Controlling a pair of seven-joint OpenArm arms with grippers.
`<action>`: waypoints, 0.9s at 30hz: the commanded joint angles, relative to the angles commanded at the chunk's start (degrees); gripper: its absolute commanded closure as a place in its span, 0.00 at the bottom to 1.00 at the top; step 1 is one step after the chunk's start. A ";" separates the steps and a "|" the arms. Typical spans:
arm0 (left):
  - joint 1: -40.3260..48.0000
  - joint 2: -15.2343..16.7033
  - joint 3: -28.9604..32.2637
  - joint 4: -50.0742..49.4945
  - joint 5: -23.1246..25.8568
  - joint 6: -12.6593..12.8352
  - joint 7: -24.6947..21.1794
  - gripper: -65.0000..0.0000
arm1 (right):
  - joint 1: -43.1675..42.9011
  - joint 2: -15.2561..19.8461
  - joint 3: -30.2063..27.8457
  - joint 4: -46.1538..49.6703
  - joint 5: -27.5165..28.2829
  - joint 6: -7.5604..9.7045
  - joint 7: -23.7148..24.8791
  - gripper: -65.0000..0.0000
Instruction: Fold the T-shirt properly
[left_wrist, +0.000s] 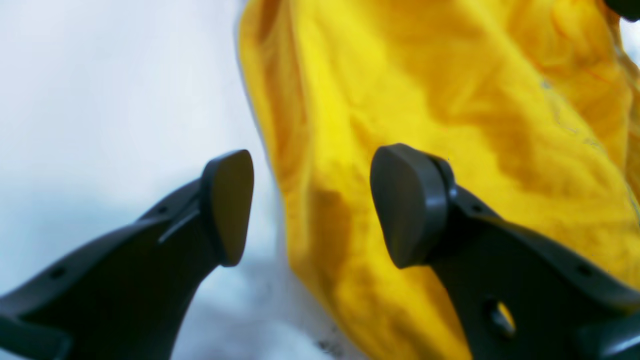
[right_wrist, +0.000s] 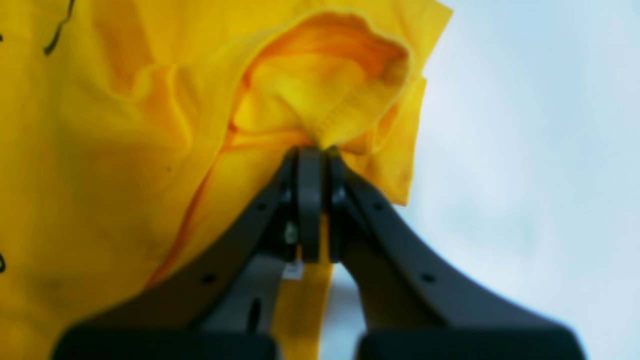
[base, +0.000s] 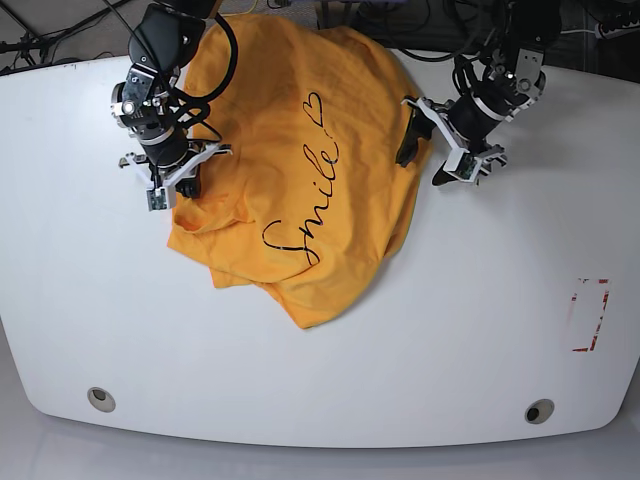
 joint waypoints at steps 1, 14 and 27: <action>-0.11 0.21 -0.16 -0.26 0.03 0.03 0.22 0.43 | 0.12 -0.01 -0.04 -0.20 -0.05 -0.03 0.00 1.00; -6.36 0.06 -2.87 -11.12 -1.04 0.22 2.21 0.43 | 0.81 0.03 -0.34 -1.18 0.22 0.50 0.81 1.00; -17.67 -0.62 -3.34 -22.96 -0.94 0.24 3.71 0.42 | 1.37 -0.13 -0.40 -0.62 0.41 0.65 0.56 1.00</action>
